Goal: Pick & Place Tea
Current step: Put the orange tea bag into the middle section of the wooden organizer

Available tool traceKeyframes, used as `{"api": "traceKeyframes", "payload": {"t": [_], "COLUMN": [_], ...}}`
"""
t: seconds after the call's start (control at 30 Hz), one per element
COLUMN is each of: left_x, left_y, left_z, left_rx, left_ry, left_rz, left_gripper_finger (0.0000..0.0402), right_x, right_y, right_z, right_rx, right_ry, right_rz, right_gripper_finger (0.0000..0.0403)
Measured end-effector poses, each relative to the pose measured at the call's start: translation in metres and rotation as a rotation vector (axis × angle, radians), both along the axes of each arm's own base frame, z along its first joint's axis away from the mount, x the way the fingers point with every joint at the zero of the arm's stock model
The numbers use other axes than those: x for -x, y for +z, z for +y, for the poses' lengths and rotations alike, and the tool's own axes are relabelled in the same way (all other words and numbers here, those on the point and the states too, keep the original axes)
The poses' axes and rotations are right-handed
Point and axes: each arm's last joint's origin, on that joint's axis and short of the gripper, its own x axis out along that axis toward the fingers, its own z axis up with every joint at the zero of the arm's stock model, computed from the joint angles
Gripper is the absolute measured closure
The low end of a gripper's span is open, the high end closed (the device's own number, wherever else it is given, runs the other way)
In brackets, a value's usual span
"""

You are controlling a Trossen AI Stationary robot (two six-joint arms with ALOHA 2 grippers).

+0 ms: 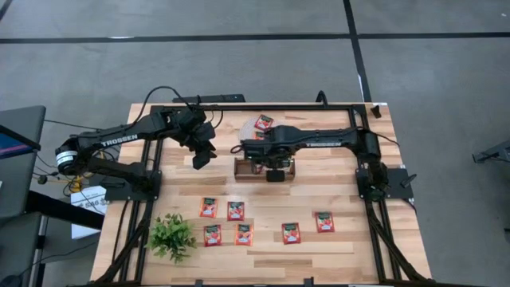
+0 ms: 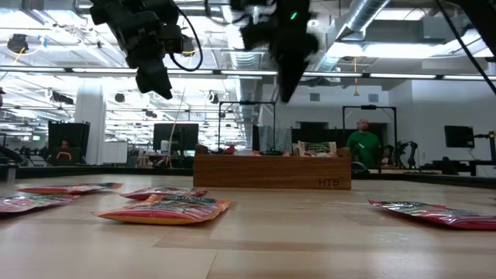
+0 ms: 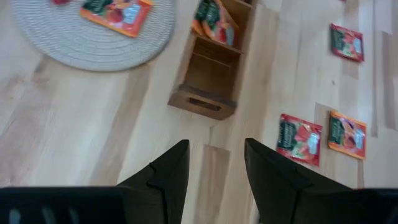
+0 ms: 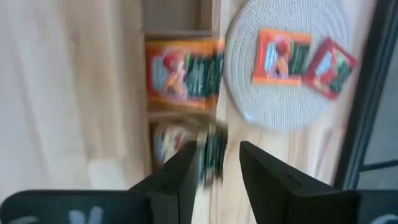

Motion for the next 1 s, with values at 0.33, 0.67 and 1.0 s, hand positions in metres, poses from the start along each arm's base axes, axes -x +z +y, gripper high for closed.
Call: {"api": "traceKeyframes", "payload": {"t": [0.33, 0.67, 1.0], "left_x": [-0.011, -0.017, -0.009], "left_y": [-0.002, -0.002, -0.009], "left_z": [-0.041, -0.079, -0.092], "left_rx": [0.006, 0.012, 0.032], "left_ry": [-0.188, -0.229, -0.063], "left_rz": [0.028, 0.062, 0.212], "left_gripper_finger": [0.0255, 0.0255, 0.0255], "right_x": [0.047, 0.091, 0.133], "right_y": [0.058, 0.097, 0.120], "right_z": [0.050, 0.100, 0.136], "right_rx": [-0.033, -0.018, -0.046], "right_ry": [-0.156, -0.200, -0.076], "right_rz": [-0.127, -0.301, -0.366], "right_gripper_finger": [0.0308, 0.0308, 0.0308]}}
